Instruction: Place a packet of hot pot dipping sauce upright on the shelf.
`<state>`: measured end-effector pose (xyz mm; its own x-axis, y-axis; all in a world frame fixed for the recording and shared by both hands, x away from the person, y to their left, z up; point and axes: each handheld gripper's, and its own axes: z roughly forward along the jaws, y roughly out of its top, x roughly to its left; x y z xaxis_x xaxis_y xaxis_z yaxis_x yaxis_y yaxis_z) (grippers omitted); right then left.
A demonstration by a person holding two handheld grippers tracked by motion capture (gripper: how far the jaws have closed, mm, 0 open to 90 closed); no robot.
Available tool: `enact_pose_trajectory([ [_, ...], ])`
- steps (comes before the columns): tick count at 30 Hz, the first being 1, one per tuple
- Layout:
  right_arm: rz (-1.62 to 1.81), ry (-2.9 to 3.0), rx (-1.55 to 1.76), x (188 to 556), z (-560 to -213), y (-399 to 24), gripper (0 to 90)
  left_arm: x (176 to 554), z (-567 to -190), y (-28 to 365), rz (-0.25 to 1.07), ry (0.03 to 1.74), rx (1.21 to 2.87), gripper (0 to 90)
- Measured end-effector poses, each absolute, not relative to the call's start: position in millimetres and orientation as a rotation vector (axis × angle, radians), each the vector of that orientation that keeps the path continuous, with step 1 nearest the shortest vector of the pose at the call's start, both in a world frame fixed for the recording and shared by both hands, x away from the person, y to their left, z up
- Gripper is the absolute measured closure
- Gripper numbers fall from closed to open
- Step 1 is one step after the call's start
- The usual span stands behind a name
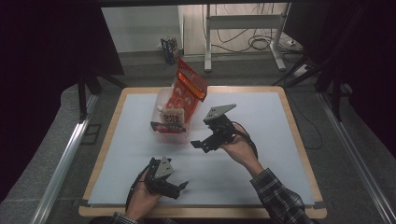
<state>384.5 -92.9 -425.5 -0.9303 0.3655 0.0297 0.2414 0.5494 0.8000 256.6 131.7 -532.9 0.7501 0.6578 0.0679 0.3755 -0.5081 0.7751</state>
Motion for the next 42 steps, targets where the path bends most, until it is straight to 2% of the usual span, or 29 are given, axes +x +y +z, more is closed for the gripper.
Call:
enact_pose_trajectory([
  [18, 1.336, 2.598, 0.532, 370.2, -435.2, -113.2, 0.0, 255.9, -530.1, 135.1, 0.402, 0.766, 2.104, 0.0],
  [42, 1.296, 2.601, 0.583, 354.8, -447.1, -137.4, 0.0, 253.9, -529.0, 135.0, 0.409, 0.746, 2.102, 0.0],
])
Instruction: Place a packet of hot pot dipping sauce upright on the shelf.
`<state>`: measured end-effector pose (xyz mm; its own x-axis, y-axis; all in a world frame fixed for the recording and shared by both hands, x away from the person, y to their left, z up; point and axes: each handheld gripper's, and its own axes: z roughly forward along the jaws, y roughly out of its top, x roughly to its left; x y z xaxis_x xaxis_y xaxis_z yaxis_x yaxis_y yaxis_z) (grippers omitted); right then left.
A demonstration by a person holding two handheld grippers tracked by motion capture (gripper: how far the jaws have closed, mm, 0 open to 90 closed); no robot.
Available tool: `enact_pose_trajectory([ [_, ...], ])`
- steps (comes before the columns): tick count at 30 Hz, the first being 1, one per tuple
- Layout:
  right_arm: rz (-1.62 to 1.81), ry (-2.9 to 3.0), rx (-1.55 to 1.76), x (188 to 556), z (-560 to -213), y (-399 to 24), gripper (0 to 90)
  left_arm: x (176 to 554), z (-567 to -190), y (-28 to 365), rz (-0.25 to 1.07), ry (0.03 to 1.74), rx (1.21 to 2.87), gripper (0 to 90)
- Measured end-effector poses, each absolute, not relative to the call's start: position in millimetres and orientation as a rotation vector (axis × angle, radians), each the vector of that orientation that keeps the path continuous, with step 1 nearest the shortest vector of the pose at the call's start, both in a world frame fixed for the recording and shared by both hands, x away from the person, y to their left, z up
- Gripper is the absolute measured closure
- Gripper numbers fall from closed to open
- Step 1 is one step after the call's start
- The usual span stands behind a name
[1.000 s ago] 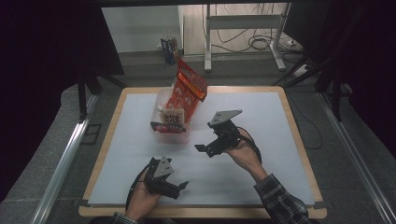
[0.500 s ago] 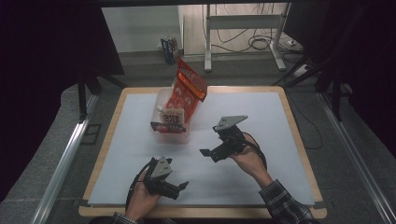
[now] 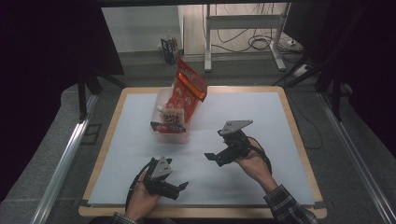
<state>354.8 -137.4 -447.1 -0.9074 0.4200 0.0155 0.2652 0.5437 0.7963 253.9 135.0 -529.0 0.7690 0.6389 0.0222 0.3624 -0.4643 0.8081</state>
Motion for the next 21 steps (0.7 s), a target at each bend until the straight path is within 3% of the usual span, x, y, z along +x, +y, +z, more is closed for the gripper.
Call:
enact_pose_trajectory([
  [21, 1.297, 2.552, 0.612, 334.8, -443.0, -161.6, 0.0, 253.3, -528.6, 135.4, 0.418, 0.748, 2.101, 0.0],
])
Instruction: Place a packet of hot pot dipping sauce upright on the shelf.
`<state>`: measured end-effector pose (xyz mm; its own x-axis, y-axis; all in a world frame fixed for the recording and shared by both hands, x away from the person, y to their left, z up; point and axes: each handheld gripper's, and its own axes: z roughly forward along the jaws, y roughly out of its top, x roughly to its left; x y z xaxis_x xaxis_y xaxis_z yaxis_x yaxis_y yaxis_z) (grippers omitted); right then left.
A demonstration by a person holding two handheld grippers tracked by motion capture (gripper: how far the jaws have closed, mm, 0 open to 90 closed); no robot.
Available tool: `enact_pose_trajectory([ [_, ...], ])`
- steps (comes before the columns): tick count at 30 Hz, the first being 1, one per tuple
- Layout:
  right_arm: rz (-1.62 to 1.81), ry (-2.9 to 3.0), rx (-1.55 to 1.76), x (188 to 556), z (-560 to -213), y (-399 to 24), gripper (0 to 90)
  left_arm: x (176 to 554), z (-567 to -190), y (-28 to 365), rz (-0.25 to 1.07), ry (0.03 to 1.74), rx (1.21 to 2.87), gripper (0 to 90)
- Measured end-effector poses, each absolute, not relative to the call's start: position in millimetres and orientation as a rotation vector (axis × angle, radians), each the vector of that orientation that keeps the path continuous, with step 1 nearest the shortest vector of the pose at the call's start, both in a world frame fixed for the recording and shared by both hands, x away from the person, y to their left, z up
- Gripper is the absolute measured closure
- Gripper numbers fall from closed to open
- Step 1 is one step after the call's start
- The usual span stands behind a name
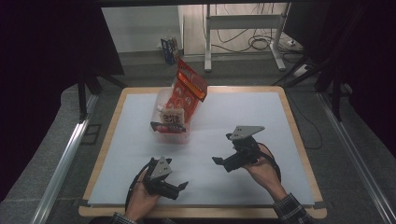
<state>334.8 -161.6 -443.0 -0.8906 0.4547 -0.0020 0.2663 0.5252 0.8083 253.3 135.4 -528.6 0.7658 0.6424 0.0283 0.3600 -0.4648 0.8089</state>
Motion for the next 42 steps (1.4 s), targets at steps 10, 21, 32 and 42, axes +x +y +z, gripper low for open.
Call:
enact_pose_trajectory([
  [10, 1.285, 2.514, 0.613, 325.4, -443.2, -171.4, 0.0, 253.3, -528.5, 135.5, 0.422, 0.748, 2.102, 0.0],
  [21, 1.27, 2.507, 0.636, 318.3, -451.4, -181.1, 0.0, 253.2, -528.6, 135.5, 0.422, 0.748, 2.105, 0.0],
  [32, 1.26, 2.505, 0.667, 310.7, -459.6, -192.0, 0.0, 253.0, -528.8, 135.0, 0.422, 0.748, 2.107, 0.0],
  [42, 1.265, 2.499, 0.697, 304.8, -465.4, -203.4, 0.0, 252.9, -529.1, 134.6, 0.418, 0.747, 2.11, 0.0],
])
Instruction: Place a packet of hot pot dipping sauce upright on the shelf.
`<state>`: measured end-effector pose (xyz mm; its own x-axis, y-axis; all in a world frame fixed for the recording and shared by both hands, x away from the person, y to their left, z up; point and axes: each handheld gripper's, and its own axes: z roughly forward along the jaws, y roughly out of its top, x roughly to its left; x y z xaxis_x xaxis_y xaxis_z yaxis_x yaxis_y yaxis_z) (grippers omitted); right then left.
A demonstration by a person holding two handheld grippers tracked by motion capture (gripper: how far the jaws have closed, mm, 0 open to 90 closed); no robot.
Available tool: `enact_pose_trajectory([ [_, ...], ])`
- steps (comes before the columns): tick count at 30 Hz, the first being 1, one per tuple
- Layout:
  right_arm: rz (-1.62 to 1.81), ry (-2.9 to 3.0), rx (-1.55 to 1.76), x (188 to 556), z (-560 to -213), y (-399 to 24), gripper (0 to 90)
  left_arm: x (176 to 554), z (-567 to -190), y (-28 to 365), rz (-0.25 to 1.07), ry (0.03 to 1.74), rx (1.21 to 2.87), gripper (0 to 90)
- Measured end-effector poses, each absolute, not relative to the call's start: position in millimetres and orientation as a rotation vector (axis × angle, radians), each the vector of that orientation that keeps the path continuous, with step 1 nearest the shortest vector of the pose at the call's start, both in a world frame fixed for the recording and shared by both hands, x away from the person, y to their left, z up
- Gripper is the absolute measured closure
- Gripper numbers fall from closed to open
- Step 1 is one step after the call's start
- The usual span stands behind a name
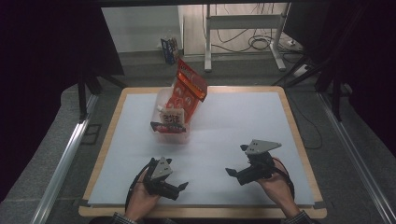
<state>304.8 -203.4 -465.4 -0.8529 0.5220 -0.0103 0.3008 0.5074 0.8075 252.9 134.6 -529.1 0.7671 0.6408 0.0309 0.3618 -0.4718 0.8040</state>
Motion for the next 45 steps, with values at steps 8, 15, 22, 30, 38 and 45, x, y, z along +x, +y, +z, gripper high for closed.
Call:
enact_pose_trajectory([
  [8, 1.236, 2.488, 0.713, 301.1, -467.1, -212.5, 0.0, 253.0, -529.5, 134.1, 0.419, 0.748, 2.113, 0.0],
  [15, 1.217, 2.469, 0.73, 298.2, -466.3, -222.4, 0.0, 252.9, -529.7, 133.8, 0.422, 0.746, 2.115, 0.0],
  [22, 1.209, 2.445, 0.75, 294.5, -465.3, -232.3, 0.0, 252.9, -529.8, 133.5, 0.421, 0.744, 2.117, 0.0],
  [30, 1.183, 2.433, 0.768, 291.4, -467.4, -242.6, 0.0, 252.8, -530.2, 132.9, 0.423, 0.742, 2.122, 0.0],
  [38, 1.164, 2.403, 0.796, 288.1, -467.9, -253.9, 0.0, 252.9, -530.3, 133.0, 0.423, 0.743, 2.123, 0.0],
  [45, 1.152, 2.379, 0.824, 284.7, -470.5, -264.8, 0.0, 252.8, -530.5, 132.6, 0.424, 0.743, 2.123, 0.0],
])
